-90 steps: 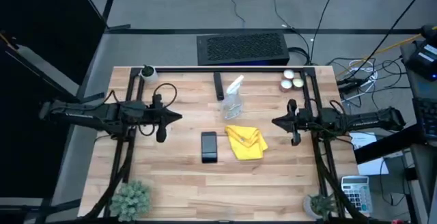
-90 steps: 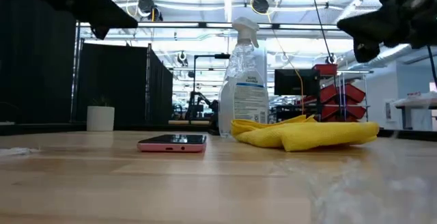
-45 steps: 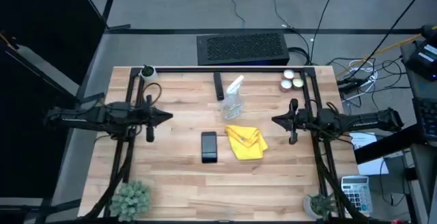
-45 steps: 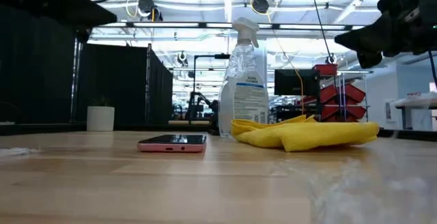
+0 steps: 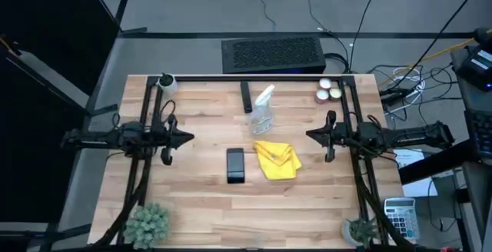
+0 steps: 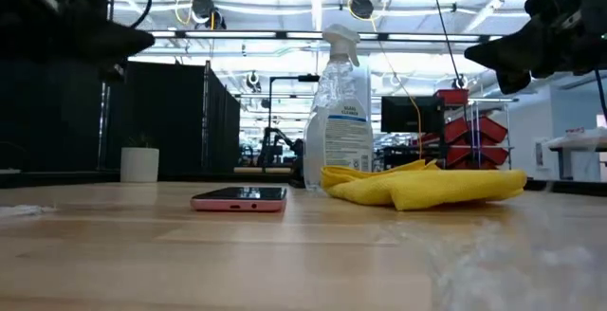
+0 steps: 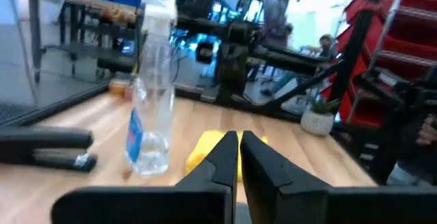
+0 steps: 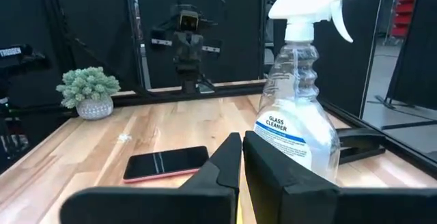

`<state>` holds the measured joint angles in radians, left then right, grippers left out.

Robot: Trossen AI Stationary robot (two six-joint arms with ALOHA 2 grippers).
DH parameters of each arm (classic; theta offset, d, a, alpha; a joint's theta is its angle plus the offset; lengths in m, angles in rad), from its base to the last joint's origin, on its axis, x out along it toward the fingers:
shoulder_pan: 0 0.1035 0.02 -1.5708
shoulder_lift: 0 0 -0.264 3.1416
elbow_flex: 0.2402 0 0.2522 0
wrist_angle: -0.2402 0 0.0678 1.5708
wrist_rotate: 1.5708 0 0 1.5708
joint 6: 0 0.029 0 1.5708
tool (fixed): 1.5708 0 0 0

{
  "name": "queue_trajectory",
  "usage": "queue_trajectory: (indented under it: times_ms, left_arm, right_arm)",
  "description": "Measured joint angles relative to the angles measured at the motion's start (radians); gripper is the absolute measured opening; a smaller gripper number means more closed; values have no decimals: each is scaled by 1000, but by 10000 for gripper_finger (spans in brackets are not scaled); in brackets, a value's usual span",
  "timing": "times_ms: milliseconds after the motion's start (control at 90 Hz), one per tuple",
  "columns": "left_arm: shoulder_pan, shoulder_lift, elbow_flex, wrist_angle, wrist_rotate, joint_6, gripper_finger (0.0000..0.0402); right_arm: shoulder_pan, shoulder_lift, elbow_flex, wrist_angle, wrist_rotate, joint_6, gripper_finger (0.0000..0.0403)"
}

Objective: Apply microfiber cloth
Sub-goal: Return to Home Position

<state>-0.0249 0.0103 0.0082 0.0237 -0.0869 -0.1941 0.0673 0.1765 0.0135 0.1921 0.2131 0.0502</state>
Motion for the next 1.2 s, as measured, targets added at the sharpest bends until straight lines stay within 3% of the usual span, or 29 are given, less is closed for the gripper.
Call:
queue_trajectory:
  times_ms: [489, 756, 967, 1056, 1200]
  left_arm:
    - [20, 10, 0, -2, 1, 44, 1]
    - [20, 10, 0, -3, 2, 44, 1]
    - [20, 10, 0, -3, 3, 44, 1]
    - [20, 10, 0, -3, 4, 44, 1]
    - [20, 11, 0, -4, 4, 44, 1]
  right_arm:
    - [0, 0, 0, -45, -9, -12, 2]
    - [-16, -11, 0, -91, 98, 23, 2]
    - [-13, -103, 0, -68, -54, -11, 2]
    - [-13, -175, 0, -91, -48, -13, 2]
    - [-13, -174, 0, -83, 0, -13, 2]
